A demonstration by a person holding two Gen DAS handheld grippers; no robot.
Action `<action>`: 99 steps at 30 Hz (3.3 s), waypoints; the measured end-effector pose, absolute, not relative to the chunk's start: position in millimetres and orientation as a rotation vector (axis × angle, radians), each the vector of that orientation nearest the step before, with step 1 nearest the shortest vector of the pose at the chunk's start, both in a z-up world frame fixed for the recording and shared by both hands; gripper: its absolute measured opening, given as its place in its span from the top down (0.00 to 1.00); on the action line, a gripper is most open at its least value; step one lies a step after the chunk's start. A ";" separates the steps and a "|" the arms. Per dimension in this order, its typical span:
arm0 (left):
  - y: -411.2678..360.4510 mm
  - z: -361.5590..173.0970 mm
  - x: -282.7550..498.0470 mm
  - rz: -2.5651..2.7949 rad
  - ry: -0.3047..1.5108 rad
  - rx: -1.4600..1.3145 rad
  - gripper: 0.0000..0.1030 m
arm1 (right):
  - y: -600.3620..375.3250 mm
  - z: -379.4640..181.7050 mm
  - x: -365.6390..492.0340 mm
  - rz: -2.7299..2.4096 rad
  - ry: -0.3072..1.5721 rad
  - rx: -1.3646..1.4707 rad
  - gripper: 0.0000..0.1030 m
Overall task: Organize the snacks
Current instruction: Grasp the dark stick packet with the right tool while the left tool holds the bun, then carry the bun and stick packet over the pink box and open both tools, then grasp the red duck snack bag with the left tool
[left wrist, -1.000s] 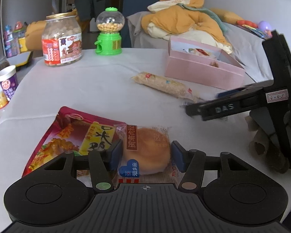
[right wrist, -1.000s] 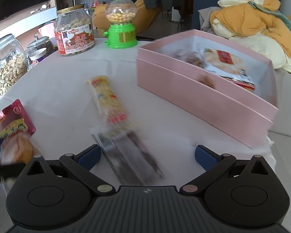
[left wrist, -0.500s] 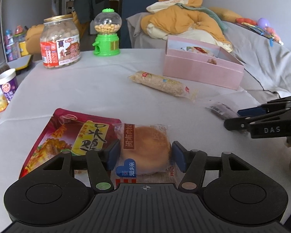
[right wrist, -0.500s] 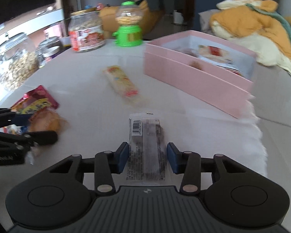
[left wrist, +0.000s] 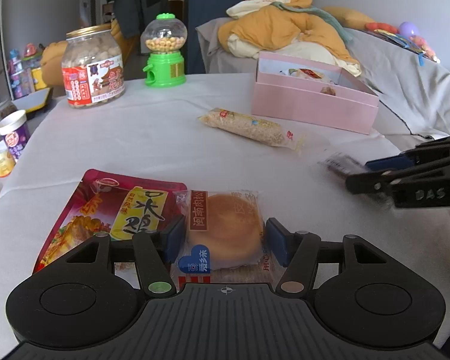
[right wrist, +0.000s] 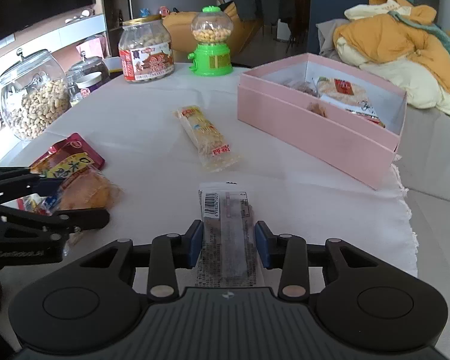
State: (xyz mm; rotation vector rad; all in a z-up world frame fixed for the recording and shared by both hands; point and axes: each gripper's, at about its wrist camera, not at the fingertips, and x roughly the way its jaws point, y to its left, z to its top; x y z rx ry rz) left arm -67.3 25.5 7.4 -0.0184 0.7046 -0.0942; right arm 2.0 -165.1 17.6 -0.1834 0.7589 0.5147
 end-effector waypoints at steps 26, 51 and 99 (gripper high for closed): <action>-37.5 113.1 95.5 -0.386 0.445 -0.223 0.40 | -228.7 45.0 -2.8 0.390 0.631 -0.133 0.64; 63.3 43.1 -22.0 -0.194 0.615 -0.267 0.44 | -212.8 70.8 43.1 0.354 0.677 -0.175 0.64; 158.8 18.9 -72.4 0.074 0.656 -0.435 0.45 | -69.3 28.0 72.4 0.629 0.934 -0.156 0.17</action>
